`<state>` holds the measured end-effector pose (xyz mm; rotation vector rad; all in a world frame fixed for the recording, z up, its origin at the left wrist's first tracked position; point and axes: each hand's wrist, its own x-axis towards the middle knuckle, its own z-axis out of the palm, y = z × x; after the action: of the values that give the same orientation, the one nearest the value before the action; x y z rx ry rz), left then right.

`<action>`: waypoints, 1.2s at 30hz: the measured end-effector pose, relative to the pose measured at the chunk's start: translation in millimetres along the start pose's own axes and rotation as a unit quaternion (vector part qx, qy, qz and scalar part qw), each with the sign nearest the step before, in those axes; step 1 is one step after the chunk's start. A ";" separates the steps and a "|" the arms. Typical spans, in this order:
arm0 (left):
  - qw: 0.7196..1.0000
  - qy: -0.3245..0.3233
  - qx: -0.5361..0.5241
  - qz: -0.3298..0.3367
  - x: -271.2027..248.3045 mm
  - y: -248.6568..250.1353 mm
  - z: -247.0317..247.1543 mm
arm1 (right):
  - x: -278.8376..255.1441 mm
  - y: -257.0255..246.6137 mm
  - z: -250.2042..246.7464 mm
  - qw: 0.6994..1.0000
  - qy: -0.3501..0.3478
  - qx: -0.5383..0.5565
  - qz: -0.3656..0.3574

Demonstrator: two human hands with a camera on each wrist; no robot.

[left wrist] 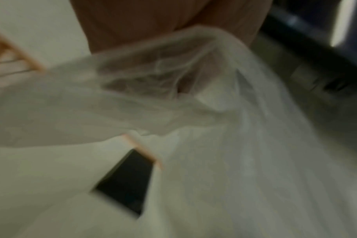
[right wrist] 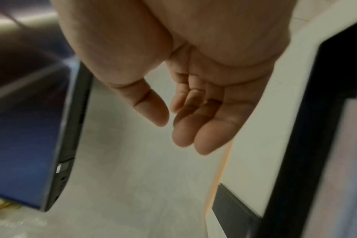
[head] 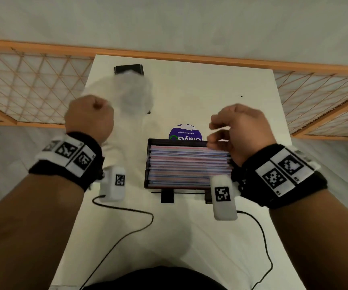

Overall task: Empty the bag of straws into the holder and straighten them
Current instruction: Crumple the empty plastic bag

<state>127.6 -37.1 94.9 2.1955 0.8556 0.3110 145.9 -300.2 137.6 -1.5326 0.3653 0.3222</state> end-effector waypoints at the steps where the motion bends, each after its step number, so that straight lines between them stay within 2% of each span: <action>1: 0.999 0.002 -0.042 0.021 2.6 15.4 -4.2 | -1.6 -8.2 0.2 0.999 0.006 -0.013 -0.034; 4: 0.979 -0.064 -0.153 0.118 -7.9 58.6 -11.2 | -3.5 -25.7 -2.5 0.978 0.012 -0.117 -0.173; 7: 0.947 -0.200 -0.165 0.191 -34.3 87.4 -12.6 | 1.1 -28.5 -6.1 0.892 -0.031 -0.295 -0.340; 9: 0.915 -0.300 -0.146 0.226 -48.4 94.5 -9.9 | 3.9 -23.6 -7.5 0.844 -0.044 -0.368 -0.388; 11: 0.891 -0.365 -0.123 0.240 -56.8 95.4 -5.7 | 4.0 -16.7 -8.6 0.833 -0.078 -0.385 -0.390; 12: 0.884 -0.381 -0.114 0.245 -59.5 94.3 -3.8 | 3.3 -13.4 -9.8 0.838 -0.096 -0.376 -0.382; 15: 0.870 -0.412 -0.097 0.252 -65.5 89.5 2.8 | -1.5 -8.6 -15.5 0.883 -0.132 -0.337 -0.300; 17: 0.876 -0.397 -0.121 0.245 -70.1 88.6 6.0 | -2.2 -8.7 -18.1 0.891 -0.096 -0.349 -0.273; 18: 0.889 -0.364 -0.143 0.240 -72.0 89.1 4.5 | -2.2 -8.8 -18.4 0.882 -0.050 -0.372 -0.285; 20: 0.915 -0.281 -0.170 0.233 -75.4 90.6 -3.8 | -3.2 -11.0 -18.1 0.830 0.065 -0.429 -0.350; 21: 0.920 -0.258 -0.137 0.262 -76.8 92.8 -9.4 | -5.6 -12.9 -17.5 0.802 0.099 -0.444 -0.386; 22: 0.915 -0.256 -0.069 0.304 -78.2 94.8 -12.9 | -7.6 -13.3 -15.7 0.789 0.111 -0.437 -0.417; 23: 0.902 -0.270 -0.001 0.338 -80.2 96.0 -14.1 | -8.6 -12.8 -13.7 0.801 0.097 -0.407 -0.428; 24: 0.887 -0.293 0.037 0.354 -82.7 96.9 -13.8 | -12.8 -13.8 -10.0 0.837 0.067 -0.354 -0.412; 26: 0.875 -0.341 -0.002 0.344 -85.5 95.6 -7.4 | -22.1 -15.4 1.5 0.928 -0.014 -0.194 -0.319; 28: 0.882 -0.363 -0.072 0.293 -85.9 89.2 -2.4 | -31.4 -14.4 15.1 0.974 -0.072 -0.040 -0.210; 30: 0.898 -0.339 -0.090 0.264 -86.6 81.5 -2.5 | -32.2 -11.2 17.9 0.988 -0.100 0.054 -0.109; 32: 0.921 -0.283 -0.050 0.264 -84.0 74.0 -5.2 | -32.0 -8.5 15.7 0.991 -0.099 0.033 -0.088; 34: 0.936 -0.237 0.017 0.259 -77.9 68.1 -7.8 | -33.9 -5.3 10.8 0.981 -0.075 -0.086 -0.157; 36: 0.939 -0.219 0.066 0.256 -71.8 63.6 -13.2 | -41.1 -0.7 11.0 0.950 -0.065 -0.188 -0.240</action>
<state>98.6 -109.0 152.8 2.4558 0.0533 -0.0017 109.4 -288.2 155.7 -1.9031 -0.1908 0.1064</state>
